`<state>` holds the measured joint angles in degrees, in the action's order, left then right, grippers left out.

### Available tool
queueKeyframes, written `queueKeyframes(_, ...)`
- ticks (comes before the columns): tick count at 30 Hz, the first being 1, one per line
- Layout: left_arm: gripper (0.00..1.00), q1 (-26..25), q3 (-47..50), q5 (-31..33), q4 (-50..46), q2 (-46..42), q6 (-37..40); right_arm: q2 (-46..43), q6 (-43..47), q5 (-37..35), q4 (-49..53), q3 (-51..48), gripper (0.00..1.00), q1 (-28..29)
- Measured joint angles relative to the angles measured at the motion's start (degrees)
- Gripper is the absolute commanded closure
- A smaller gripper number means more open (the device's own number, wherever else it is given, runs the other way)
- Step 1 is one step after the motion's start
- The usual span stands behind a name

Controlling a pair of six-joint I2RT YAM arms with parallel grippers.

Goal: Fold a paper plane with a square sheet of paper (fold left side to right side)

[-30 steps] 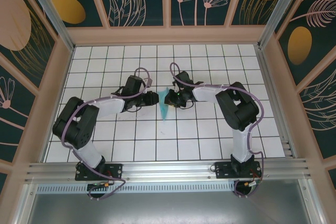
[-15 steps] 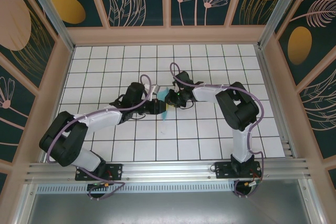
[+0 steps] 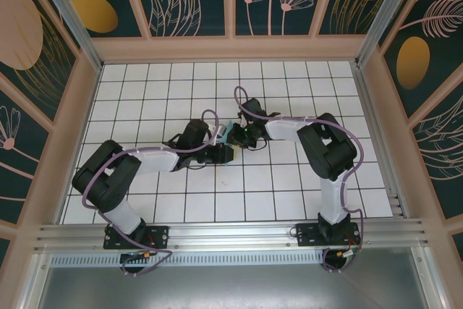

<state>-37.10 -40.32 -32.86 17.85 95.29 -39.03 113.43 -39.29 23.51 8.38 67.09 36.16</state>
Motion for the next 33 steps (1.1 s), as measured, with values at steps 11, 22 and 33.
queueKeyframes(11,0.82,-0.11,-0.04,0.76,-0.28,2.54,0.42,0.00,0.02,-0.02,0.00,0.00,0.79,0.02)
queueKeyframes(22,0.82,-0.09,1.29,2.05,0.37,4.50,0.44,0.00,0.02,-0.02,0.02,0.00,0.79,0.02)
queueKeyframes(33,0.78,-0.09,1.33,0.46,2.16,5.29,0.31,0.00,0.02,-0.04,0.02,0.00,0.79,0.07)
